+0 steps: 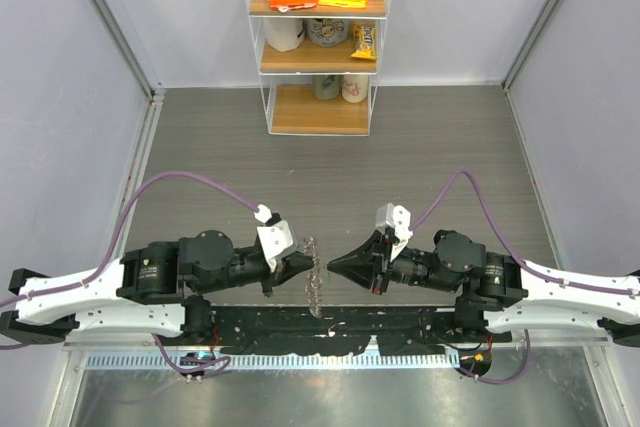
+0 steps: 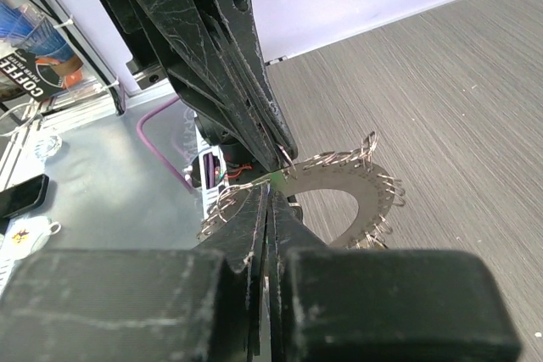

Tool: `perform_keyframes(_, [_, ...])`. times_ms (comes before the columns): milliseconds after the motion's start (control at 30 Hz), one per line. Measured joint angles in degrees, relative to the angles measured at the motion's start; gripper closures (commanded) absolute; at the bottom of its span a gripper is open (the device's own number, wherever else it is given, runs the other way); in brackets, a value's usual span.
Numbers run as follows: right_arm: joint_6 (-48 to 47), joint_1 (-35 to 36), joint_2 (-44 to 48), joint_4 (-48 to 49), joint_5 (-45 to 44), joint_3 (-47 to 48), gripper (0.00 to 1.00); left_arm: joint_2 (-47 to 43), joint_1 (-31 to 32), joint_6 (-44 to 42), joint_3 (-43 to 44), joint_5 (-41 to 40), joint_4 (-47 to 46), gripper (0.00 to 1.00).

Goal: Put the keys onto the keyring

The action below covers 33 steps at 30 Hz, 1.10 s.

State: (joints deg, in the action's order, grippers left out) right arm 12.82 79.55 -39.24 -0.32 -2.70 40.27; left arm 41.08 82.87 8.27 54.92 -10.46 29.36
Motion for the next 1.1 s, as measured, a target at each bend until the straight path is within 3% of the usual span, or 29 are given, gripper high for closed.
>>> perform_keyframes(1100, [3.9, 0.0, -2.4, 6.2, 0.2, -0.7, 0.94, -3.3, 0.0, -1.2, -2.2, 1.6, -3.0, 1.0])
